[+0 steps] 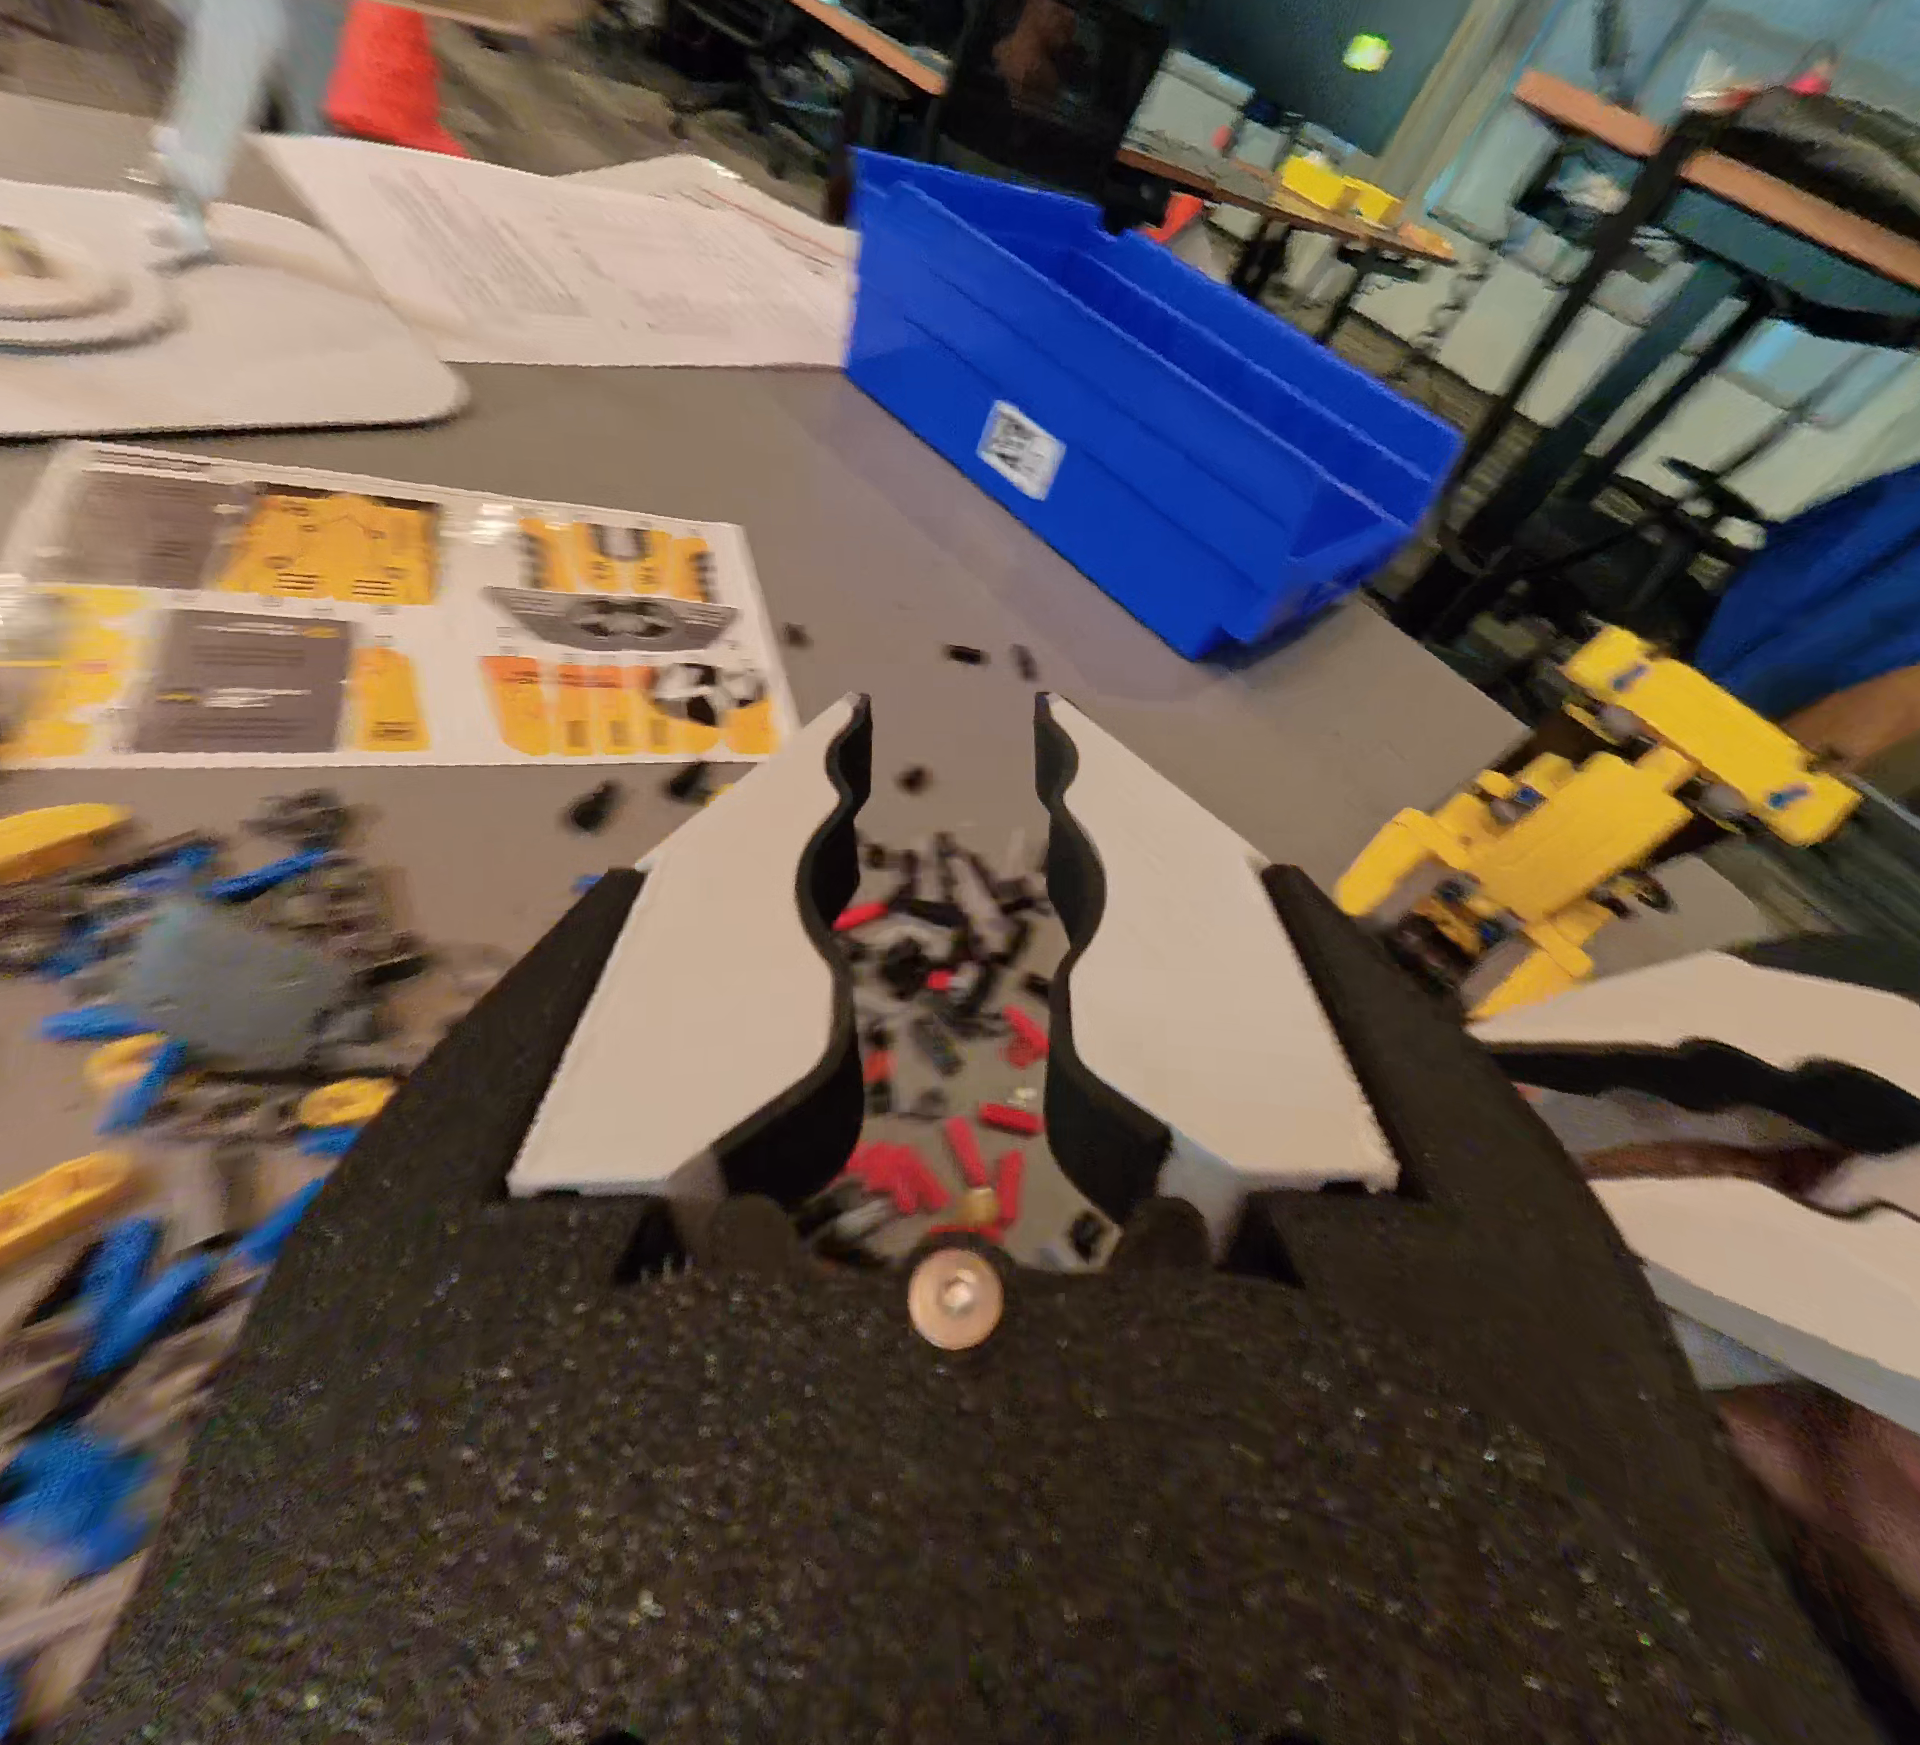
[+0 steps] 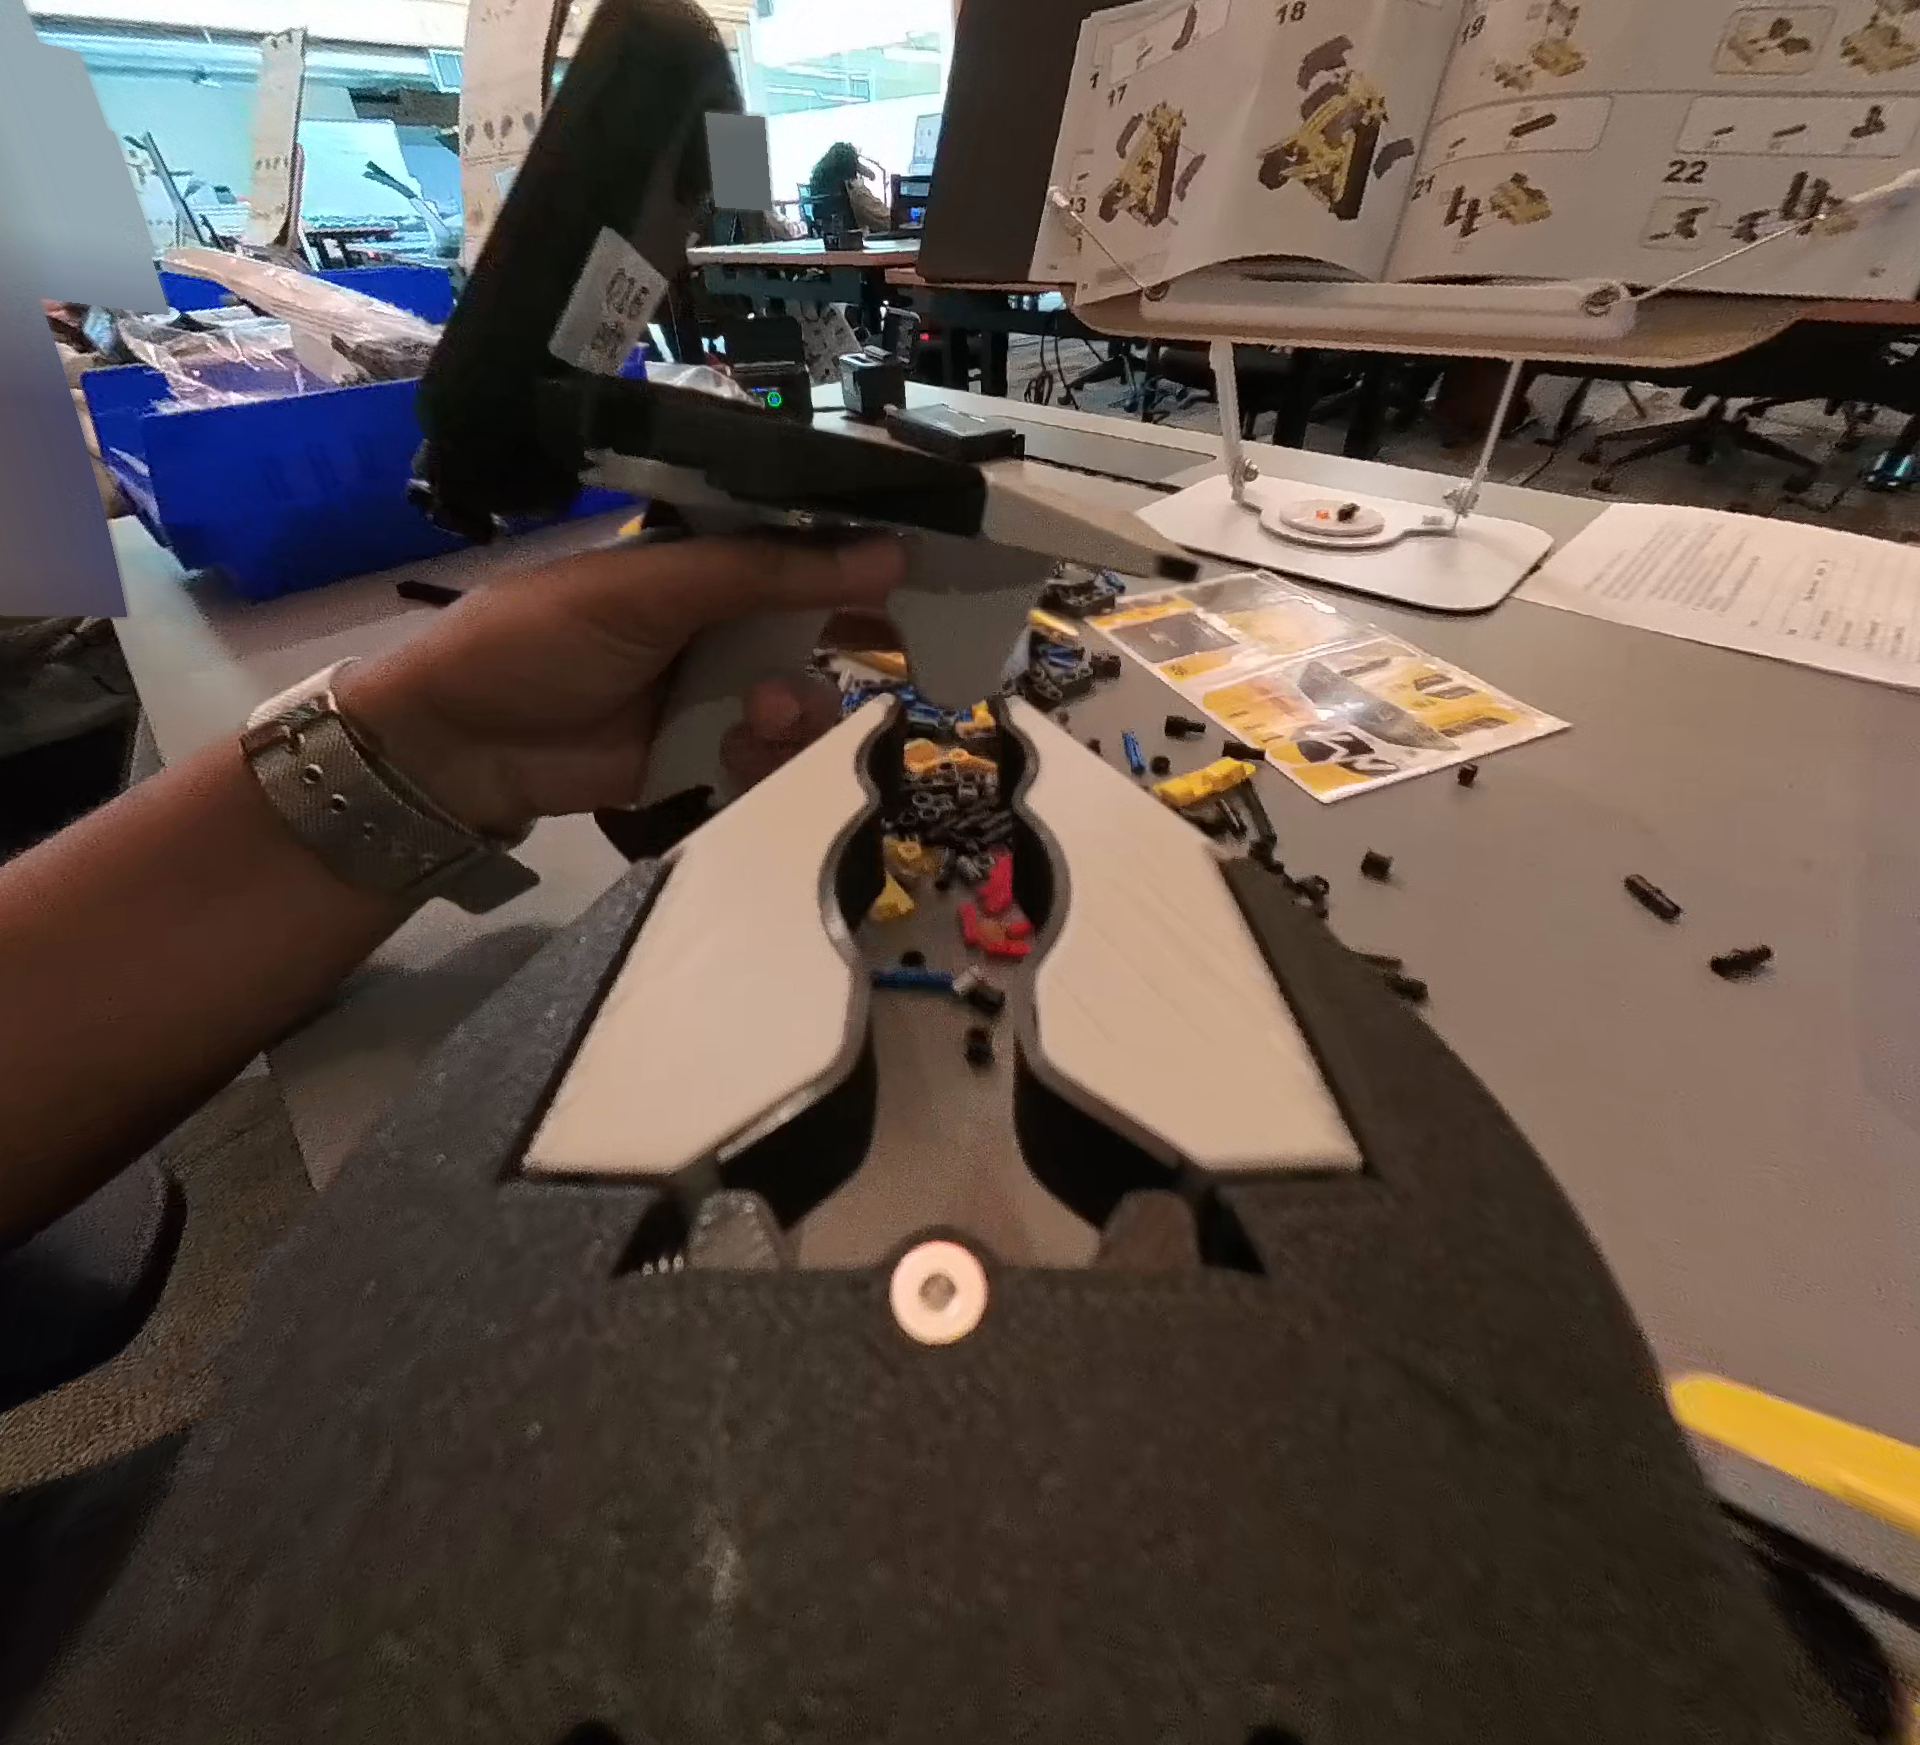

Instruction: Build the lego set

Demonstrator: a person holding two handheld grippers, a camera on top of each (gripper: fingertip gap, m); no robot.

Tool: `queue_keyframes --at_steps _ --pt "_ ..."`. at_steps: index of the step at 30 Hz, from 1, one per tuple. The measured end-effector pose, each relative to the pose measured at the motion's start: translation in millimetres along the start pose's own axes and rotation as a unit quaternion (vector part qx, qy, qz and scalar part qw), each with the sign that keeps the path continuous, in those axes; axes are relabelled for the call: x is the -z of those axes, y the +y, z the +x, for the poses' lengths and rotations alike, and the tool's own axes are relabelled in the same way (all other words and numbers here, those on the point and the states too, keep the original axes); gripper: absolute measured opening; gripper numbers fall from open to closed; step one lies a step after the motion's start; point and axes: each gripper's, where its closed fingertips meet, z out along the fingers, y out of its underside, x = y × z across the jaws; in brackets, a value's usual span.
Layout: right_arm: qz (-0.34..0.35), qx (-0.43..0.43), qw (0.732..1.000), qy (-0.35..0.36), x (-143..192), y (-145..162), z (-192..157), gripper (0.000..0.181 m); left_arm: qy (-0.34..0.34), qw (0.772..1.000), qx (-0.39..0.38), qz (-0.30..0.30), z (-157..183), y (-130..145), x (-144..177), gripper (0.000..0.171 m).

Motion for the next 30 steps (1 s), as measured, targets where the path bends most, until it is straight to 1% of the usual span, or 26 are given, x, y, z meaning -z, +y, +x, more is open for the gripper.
queue_keyframes --at_steps 3,5,6,7,8,11,12,14,16,18,21,23,25,28,30 --pt "-0.011 0.004 1.000 -0.012 -24.5 -4.9 -14.9 0.016 -0.095 0.995 0.001 0.023 -56.8 -25.1 32.8 0.025" --pt "-0.037 0.029 0.998 -0.029 -49.4 -8.9 -28.0 0.017 -0.152 0.987 0.015 0.057 -97.7 -47.5 68.8 0.017" --pt "-0.044 0.049 0.997 -0.034 -63.8 -13.3 -33.3 0.016 -0.176 0.981 0.025 0.075 -117.2 -57.4 89.5 0.010" --pt "-0.045 0.070 0.996 -0.041 -79.4 -19.2 -38.3 0.016 -0.198 0.975 0.033 0.094 -135.2 -65.8 110.8 0.000" --pt "-0.043 0.091 0.994 -0.052 -95.9 -25.8 -44.2 0.016 -0.221 0.968 0.037 0.112 -153.0 -72.4 132.3 0.000" --pt "-0.056 0.154 0.981 -0.099 -149.6 -34.2 -64.6 0.016 -0.315 0.938 0.048 0.138 -206.1 -75.4 192.5 0.000" --pt "-0.070 0.178 0.976 -0.102 -169.8 -32.0 -67.6 0.016 -0.338 0.929 0.060 0.142 -219.5 -72.7 207.9 0.000" --pt "-0.102 0.210 0.966 -0.111 -210.3 -22.8 -72.9 0.016 -0.357 0.918 0.083 0.154 -235.8 -68.9 226.5 0.000" --pt "-0.141 0.214 0.959 -0.125 -248.0 -9.2 -75.1 0.016 -0.352 0.916 0.096 0.166 -240.7 -68.8 230.3 0.000" --pt "-0.185 0.200 0.953 -0.132 -281.1 5.4 -70.7 0.017 -0.334 0.919 0.098 0.185 -237.1 -73.9 226.9 0.000" --pt "-0.240 0.153 0.947 -0.148 -318.3 26.6 -64.4 0.017 -0.329 0.924 0.086 0.175 -233.8 -73.8 219.5 0.000" --pt "-0.274 0.136 0.939 -0.156 -333.9 43.7 -62.0 0.017 -0.342 0.921 0.077 0.168 -237.2 -71.4 219.5 0.000" --pt "-0.303 0.140 0.930 -0.152 -343.2 59.4 -59.4 0.017 -0.341 0.921 0.082 0.171 -238.8 -70.3 218.7 0.000" --pt "-0.314 0.138 0.926 -0.160 -351.7 69.2 -65.8 0.017 -0.305 0.928 0.106 0.184 -232.2 -71.9 209.0 0.000" --pt "-0.323 0.139 0.922 -0.162 -356.6 74.3 -68.6 0.017 -0.293 0.933 0.107 0.178 -228.6 -70.8 201.3 0.000"
